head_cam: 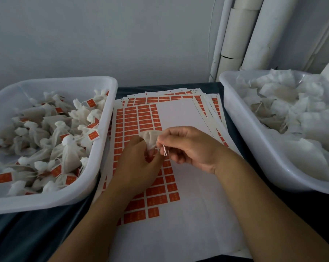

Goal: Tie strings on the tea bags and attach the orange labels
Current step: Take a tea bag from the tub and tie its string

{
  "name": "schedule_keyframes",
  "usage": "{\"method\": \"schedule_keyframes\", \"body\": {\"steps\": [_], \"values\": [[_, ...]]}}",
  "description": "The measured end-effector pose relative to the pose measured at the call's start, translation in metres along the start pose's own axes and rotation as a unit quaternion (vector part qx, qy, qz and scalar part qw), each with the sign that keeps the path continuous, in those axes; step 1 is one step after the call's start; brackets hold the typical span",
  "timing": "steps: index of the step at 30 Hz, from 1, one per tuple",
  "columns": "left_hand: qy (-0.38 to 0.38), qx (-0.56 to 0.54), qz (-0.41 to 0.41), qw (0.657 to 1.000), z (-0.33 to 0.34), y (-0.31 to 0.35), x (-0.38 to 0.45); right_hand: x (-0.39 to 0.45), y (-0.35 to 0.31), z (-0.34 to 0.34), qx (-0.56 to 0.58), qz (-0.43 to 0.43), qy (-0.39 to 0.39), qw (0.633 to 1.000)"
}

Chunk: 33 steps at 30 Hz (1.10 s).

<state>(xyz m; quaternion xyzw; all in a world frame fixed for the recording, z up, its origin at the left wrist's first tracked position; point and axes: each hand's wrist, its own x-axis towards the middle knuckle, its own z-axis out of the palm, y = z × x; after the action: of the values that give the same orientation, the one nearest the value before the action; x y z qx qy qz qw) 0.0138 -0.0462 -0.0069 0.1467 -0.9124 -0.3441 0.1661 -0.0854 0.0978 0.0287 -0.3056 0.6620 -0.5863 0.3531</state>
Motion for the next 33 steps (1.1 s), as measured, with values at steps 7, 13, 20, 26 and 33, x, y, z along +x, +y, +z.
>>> {"method": "schedule_keyframes", "body": {"steps": [7,13,20,26,33], "values": [[-0.065,0.057,0.095,0.992,0.003,-0.007,0.001,-0.003,-0.001,-0.003,-0.045,-0.014,-0.013,0.999],[-0.092,-0.054,0.139,0.985,0.004,-0.001,-0.004,-0.003,0.0,-0.009,-0.045,-0.014,-0.043,0.998],[-0.103,-0.189,0.023,0.976,0.001,0.004,-0.007,0.0,-0.003,-0.014,-0.065,-0.086,0.04,0.993],[-0.113,-0.241,0.047,0.963,-0.004,0.005,-0.003,0.002,0.001,-0.003,-0.186,-0.109,0.044,0.976],[-0.09,-0.243,-0.039,0.965,-0.009,0.003,0.0,0.0,0.0,-0.004,-0.207,-0.134,0.035,0.968]]}}
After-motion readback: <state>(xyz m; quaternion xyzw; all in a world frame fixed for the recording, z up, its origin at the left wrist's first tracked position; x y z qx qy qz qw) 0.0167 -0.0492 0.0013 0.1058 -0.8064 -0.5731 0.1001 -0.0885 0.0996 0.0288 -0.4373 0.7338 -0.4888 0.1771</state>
